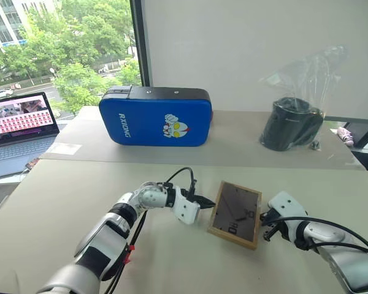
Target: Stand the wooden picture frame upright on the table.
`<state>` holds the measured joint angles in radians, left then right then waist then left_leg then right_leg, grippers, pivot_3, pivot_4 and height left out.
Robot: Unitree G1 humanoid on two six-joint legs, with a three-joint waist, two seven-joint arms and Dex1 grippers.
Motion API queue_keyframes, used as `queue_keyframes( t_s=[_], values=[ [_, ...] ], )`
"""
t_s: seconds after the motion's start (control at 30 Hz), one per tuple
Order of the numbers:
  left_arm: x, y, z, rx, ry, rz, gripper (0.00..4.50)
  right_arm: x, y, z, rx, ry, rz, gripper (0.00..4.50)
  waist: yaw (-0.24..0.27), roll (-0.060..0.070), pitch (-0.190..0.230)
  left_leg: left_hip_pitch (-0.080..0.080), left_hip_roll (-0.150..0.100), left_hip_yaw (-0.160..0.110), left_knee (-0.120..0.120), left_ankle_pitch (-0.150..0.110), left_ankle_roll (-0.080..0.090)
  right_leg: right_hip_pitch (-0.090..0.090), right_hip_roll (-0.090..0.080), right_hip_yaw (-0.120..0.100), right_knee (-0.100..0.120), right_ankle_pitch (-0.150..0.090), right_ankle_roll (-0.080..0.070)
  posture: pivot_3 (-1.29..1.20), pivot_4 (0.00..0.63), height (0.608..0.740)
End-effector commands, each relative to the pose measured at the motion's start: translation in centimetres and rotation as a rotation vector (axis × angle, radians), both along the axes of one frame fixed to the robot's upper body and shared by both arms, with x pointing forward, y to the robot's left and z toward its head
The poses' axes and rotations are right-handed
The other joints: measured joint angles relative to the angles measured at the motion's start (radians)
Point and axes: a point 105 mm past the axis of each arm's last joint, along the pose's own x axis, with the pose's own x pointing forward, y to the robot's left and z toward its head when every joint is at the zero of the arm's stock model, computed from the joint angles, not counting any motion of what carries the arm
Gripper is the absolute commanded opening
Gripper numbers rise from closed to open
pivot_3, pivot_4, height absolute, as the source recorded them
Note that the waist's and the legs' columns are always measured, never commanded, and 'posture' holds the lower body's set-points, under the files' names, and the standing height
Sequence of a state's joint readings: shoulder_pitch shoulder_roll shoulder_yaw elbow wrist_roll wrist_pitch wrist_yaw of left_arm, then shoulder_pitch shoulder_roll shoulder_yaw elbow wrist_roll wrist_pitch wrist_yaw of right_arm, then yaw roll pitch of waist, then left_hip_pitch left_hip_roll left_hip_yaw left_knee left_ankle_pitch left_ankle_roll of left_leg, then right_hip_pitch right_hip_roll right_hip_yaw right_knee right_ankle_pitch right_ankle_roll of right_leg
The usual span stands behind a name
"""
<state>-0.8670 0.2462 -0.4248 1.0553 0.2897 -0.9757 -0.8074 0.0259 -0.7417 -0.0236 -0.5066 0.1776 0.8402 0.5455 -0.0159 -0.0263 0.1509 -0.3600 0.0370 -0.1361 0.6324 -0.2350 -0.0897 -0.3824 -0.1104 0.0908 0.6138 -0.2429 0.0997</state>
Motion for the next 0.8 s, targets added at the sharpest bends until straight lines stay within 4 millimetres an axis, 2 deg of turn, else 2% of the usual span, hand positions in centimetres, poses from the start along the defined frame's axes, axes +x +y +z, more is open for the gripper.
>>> queue_keyframes(
  t_s=[0.03,0.13,0.2,0.37,0.53,0.6,0.67,0.8],
  values=[
    [0.8,1.7,-2.4,0.041,0.274,0.166,0.06,-1.1,0.3,-1.2,0.015,0.054,-0.012,0.00,-0.002,0.001,-0.001,0.000,0.000,0.000,0.000,0.000,0.000,0.000,0.000,0.000,0.000,0.000,0.000,0.00,0.150,0.740],
    [0.6,1.4,-2.9,0.020,0.420,0.249,0.06,-1.4,-0.1,-1.3,0.016,0.058,-0.048,0.00,-0.007,0.001,-0.001,0.001,0.000,0.000,-0.002,0.000,0.000,0.000,0.000,0.000,0.001,-0.002,-0.001,0.00,0.150,0.740],
    [0.2,0.4,-3.2,0.006,0.525,0.295,0.06,-1.6,0.0,-1.5,0.018,0.066,-0.058,0.00,-0.006,0.001,-0.002,0.002,0.000,0.000,-0.004,0.000,0.000,0.000,0.000,0.000,0.001,-0.003,-0.001,0.00,0.150,0.740],
    [-1.2,-2.2,-2.7,0.003,0.689,0.292,0.06,-1.4,1.9,-1.3,0.044,0.061,-0.018,0.00,0.000,-0.004,-0.004,0.002,0.000,0.000,-0.004,-0.001,0.002,0.000,0.000,0.000,-0.001,-0.004,-0.001,0.00,0.150,0.740],
    [-1.9,-2.7,-2.7,0.067,0.714,0.257,0.06,-0.2,4.3,-0.9,0.065,0.048,0.044,0.00,-0.022,-0.005,-0.004,0.004,0.001,0.000,-0.005,-0.001,0.003,0.000,0.001,0.000,0.001,-0.005,-0.002,0.00,0.150,0.740],
    [-1.9,-2.3,-2.6,0.078,0.718,0.267,0.06,0.2,4.9,-0.8,0.068,0.044,0.058,0.00,-0.031,-0.005,-0.004,0.005,0.001,0.000,-0.006,-0.001,0.003,0.000,0.001,0.000,0.001,-0.005,-0.002,0.00,0.150,0.740],
    [-1.8,-1.1,-2.5,0.086,0.702,0.293,0.06,0.3,5.5,-0.6,0.071,0.040,0.074,0.00,-0.032,-0.005,-0.004,0.005,0.001,0.000,-0.006,-0.001,0.003,0.000,0.001,0.000,0.001,-0.005,-0.003,0.00,0.150,0.740],
    [-2.1,2.6,-2.7,0.094,0.711,0.388,0.06,0.3,8.0,-0.2,0.093,0.041,0.158,0.00,-0.050,-0.005,-0.004,0.004,0.001,0.000,-0.007,-0.002,0.003,-0.002,0.002,0.001,0.001,-0.006,-0.004,0.00,0.150,0.740]
  ],
)
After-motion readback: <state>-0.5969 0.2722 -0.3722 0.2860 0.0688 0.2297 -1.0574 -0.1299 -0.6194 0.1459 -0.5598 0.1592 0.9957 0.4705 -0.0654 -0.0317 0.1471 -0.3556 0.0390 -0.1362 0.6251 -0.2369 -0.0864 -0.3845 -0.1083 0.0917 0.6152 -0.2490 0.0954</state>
